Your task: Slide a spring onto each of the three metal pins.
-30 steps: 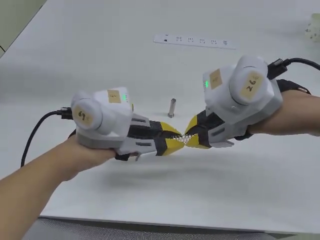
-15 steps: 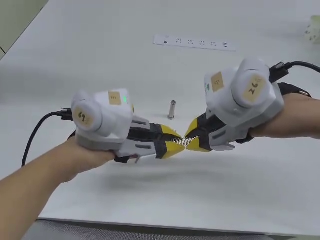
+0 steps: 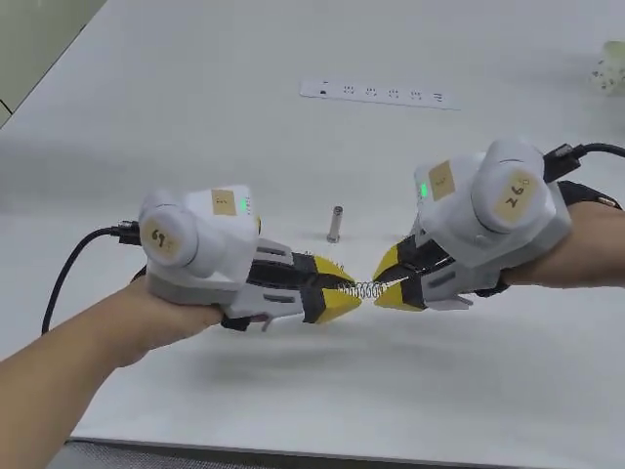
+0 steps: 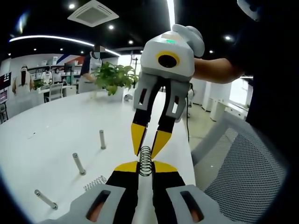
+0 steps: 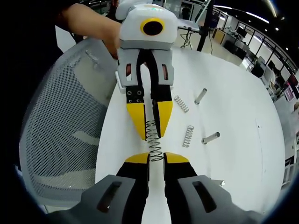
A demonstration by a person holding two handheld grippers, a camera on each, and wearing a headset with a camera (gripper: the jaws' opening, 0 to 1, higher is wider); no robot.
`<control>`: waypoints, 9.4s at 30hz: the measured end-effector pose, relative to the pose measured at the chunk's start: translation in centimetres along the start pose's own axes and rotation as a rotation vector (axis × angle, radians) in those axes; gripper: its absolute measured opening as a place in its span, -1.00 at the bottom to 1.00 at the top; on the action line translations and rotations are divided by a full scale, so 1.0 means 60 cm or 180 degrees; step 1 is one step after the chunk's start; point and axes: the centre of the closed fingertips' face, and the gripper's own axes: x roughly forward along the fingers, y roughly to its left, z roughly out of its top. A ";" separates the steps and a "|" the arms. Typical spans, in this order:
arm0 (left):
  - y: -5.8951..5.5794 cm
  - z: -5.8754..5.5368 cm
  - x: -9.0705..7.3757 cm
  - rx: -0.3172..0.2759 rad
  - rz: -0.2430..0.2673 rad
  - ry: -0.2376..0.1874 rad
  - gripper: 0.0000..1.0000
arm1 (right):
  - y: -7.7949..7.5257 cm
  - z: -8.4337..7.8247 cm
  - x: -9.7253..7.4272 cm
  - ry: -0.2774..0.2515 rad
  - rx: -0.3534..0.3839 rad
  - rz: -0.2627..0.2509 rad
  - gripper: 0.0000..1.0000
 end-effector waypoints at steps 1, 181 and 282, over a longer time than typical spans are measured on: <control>0.000 -0.001 0.000 0.0004 0.0002 0.0007 -0.96 | 0.000 0.000 0.000 -0.0007 -0.0001 -0.0005 -0.82; 0.104 -0.063 -0.151 -0.0334 0.1271 -0.0028 0.95 | -0.039 0.093 -0.064 -0.1000 -0.0225 -0.0604 -0.86; 0.133 -0.082 -0.234 -0.0514 0.1660 -0.0059 0.96 | -0.216 -0.084 -0.074 -0.0582 0.0703 -0.1156 -0.86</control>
